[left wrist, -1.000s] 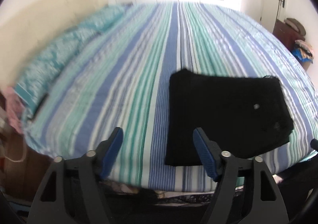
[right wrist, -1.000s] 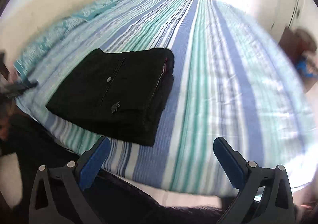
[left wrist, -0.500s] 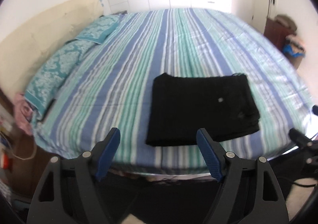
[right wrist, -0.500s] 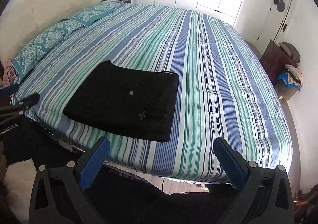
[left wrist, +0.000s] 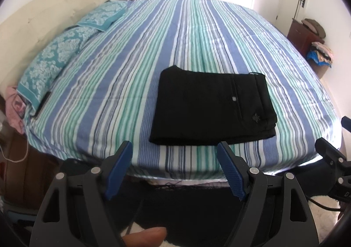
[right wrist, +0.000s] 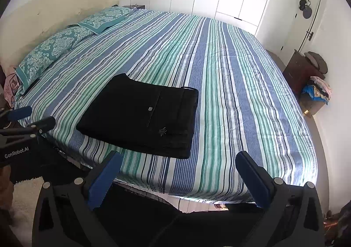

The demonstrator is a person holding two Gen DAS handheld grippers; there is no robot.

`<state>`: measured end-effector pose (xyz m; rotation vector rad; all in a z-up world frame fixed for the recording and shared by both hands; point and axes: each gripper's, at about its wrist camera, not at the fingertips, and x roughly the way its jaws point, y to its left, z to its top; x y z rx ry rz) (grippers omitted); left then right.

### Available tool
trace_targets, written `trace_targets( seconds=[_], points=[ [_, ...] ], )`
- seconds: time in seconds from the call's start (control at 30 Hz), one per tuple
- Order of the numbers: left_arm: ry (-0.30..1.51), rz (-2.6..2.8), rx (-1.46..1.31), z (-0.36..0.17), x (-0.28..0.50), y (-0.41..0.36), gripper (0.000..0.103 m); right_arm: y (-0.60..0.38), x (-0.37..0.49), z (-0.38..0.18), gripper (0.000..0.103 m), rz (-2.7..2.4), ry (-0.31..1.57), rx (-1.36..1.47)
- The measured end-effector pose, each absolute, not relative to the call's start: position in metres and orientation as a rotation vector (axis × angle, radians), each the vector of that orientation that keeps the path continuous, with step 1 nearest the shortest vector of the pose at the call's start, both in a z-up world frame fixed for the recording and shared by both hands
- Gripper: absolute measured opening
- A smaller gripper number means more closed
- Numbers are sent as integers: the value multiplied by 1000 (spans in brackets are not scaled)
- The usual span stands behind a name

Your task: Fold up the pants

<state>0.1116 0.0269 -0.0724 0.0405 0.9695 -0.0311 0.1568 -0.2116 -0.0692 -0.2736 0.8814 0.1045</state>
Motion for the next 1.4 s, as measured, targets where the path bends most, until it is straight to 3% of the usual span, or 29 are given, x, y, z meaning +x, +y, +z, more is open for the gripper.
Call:
trace_targets(
  seconds=[1.4],
  points=[
    [973,-43,59,-72,111,21,81,-214,155,-73,103,109,896,-234]
  ],
)
